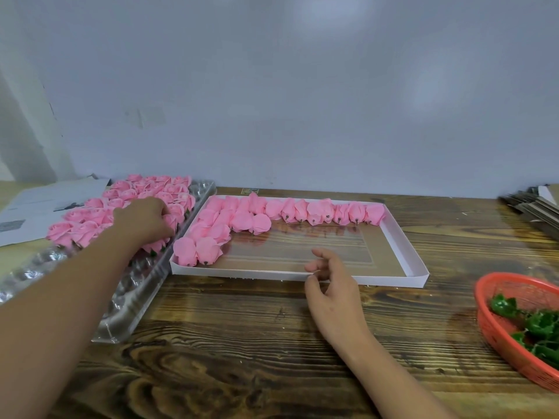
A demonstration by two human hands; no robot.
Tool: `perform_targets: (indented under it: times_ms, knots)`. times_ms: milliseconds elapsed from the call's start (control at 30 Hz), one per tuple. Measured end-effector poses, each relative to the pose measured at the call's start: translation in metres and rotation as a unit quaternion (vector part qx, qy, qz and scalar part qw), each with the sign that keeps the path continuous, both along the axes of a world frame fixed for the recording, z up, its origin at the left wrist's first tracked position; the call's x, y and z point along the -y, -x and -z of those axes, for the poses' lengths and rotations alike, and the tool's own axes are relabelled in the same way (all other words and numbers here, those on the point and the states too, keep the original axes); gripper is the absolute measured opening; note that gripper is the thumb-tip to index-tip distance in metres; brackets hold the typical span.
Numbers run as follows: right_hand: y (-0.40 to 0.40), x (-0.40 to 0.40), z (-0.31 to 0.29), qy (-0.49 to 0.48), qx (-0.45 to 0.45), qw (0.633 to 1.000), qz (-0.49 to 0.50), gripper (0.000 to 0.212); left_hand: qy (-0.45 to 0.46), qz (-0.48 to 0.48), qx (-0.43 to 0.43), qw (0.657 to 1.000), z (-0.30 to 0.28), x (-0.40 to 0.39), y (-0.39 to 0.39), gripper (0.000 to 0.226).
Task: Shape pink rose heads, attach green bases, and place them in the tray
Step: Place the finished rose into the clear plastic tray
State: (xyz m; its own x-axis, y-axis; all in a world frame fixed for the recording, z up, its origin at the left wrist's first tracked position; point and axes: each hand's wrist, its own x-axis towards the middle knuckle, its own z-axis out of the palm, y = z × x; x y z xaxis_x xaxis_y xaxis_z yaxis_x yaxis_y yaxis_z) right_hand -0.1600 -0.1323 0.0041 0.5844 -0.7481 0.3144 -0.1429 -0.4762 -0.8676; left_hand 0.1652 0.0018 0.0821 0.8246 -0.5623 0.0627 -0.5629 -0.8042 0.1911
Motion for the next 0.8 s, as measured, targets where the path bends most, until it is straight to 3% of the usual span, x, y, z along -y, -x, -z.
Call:
perform_targets:
  times_ms: [133, 267, 367, 467, 633, 800]
  knots:
    - [-0.001, 0.001, 0.000, -0.003, 0.006, 1.000, -0.001, 0.040, -0.008, -0.011, 0.045, 0.999, -0.001, 0.002, 0.004, 0.039]
    - [-0.002, 0.000, 0.000, -0.002, 0.002, 1.000, -0.003, 0.040, 0.082, -0.011, 0.116, 0.990, -0.009, 0.006, 0.020, 0.018]
    - [-0.001, 0.000, -0.001, 0.005, 0.000, 1.000, -0.005, 0.038, 0.206, 0.042, 0.057, 0.976, -0.007, 0.006, 0.050, 0.006]
    - [-0.001, -0.002, -0.003, 0.013, -0.005, 1.000, -0.005, 0.036, 0.264, 0.101, 0.017, 0.959, 0.016, -0.003, 0.094, 0.013]
    - [-0.002, -0.008, -0.004, 0.025, -0.009, 0.999, -0.023, 0.028, 0.217, 0.140, 0.019, 0.966, 0.070, -0.021, 0.138, 0.040]
    - [-0.006, -0.009, -0.009, 0.051, -0.029, 0.998, -0.039, 0.020, 0.171, 0.148, 0.030, 0.974, 0.088, -0.025, 0.142, 0.051]
